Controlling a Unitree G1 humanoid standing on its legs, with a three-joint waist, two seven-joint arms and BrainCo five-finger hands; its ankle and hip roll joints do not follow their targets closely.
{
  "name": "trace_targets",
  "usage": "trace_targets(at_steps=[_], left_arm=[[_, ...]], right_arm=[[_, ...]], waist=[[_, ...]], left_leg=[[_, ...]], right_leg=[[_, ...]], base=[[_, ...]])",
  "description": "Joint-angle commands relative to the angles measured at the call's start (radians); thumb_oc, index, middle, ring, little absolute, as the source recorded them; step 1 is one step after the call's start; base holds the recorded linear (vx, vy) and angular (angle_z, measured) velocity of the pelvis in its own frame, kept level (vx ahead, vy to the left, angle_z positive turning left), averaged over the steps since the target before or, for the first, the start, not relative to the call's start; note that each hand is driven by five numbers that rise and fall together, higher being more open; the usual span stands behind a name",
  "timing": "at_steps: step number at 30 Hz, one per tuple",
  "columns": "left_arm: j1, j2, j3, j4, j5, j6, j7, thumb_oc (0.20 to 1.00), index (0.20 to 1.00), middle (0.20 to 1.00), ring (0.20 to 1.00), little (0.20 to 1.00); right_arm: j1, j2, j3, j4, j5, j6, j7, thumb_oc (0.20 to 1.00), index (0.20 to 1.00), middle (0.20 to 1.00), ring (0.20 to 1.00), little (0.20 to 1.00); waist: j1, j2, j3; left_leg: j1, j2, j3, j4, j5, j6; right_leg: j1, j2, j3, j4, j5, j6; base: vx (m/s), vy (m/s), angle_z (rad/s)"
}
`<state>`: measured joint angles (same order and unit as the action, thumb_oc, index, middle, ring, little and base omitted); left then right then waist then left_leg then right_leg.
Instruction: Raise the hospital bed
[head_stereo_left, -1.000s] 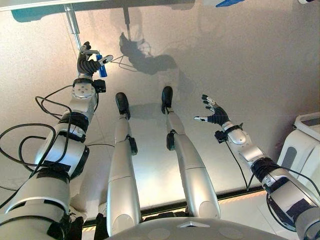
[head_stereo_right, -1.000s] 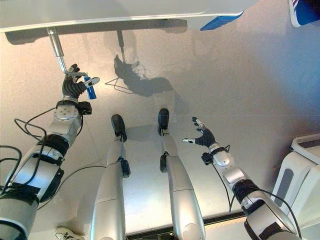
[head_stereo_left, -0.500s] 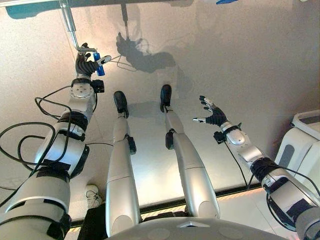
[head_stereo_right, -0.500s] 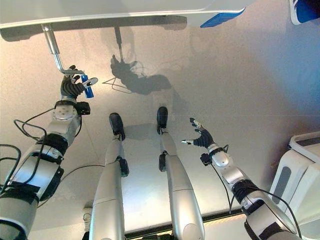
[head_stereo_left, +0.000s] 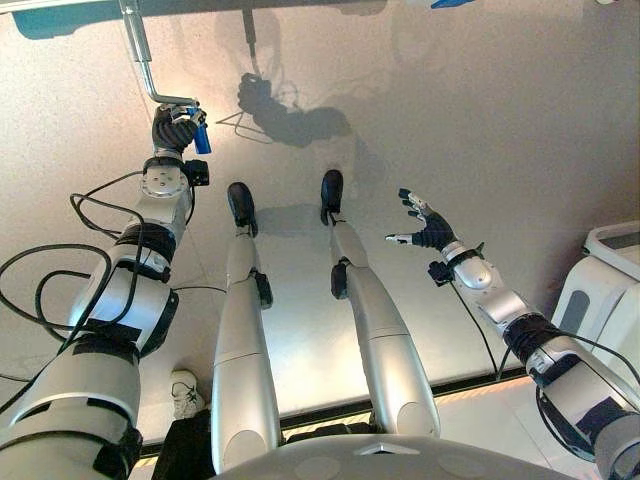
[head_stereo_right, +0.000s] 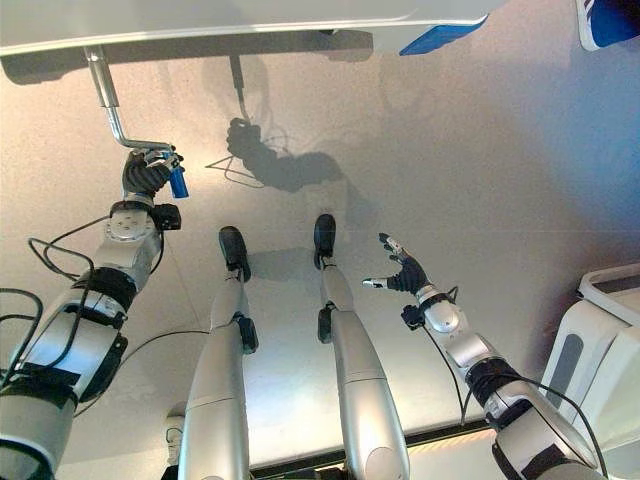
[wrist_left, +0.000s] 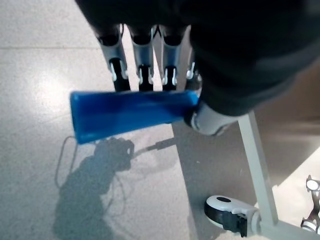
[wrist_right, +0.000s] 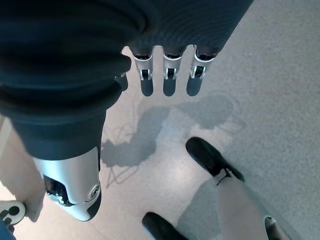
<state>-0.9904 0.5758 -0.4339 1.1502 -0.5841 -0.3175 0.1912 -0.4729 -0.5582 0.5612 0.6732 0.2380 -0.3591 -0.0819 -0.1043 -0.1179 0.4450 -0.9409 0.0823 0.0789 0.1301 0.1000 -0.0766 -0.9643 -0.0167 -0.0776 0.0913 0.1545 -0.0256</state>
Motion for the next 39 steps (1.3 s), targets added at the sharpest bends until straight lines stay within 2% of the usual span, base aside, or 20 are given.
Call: trace_targets(at_steps=[1,39], left_arm=[[0.015,0.03,0.018,-0.033,-0.046,-0.022,-0.001,0.2,0.2,0.2,0.2,0.2],[0.004,0.036,0.008,-0.008,-0.031,-0.008,0.002,0.2,0.2,0.2,0.2,0.2]], right_arm=[[0.037,-0.034,0.002,-0.047,-0.015,-0.033,-0.005,1.0,1.0,1.0,1.0,1.0],[0.04,-0.068,0.013,-0.091,-0.039,-0.032,-0.006,1.0,1.0,1.0,1.0,1.0]], waist=[[0.018,-0.006,0.004],[0.013,-0.015,0.029]], left_leg=[[0.041,-0.036,-0.005,0.006,-0.065,0.025],[0.027,-0.033,-0.003,0.025,-0.068,0.026]], right_leg=[[0.003,-0.001,0.019,0.082,-0.043,0.126],[-0.012,-0.002,0.019,0.096,-0.041,0.129]], base=[[0.0,0.0,0.0],[0.0,0.0,0.0]])
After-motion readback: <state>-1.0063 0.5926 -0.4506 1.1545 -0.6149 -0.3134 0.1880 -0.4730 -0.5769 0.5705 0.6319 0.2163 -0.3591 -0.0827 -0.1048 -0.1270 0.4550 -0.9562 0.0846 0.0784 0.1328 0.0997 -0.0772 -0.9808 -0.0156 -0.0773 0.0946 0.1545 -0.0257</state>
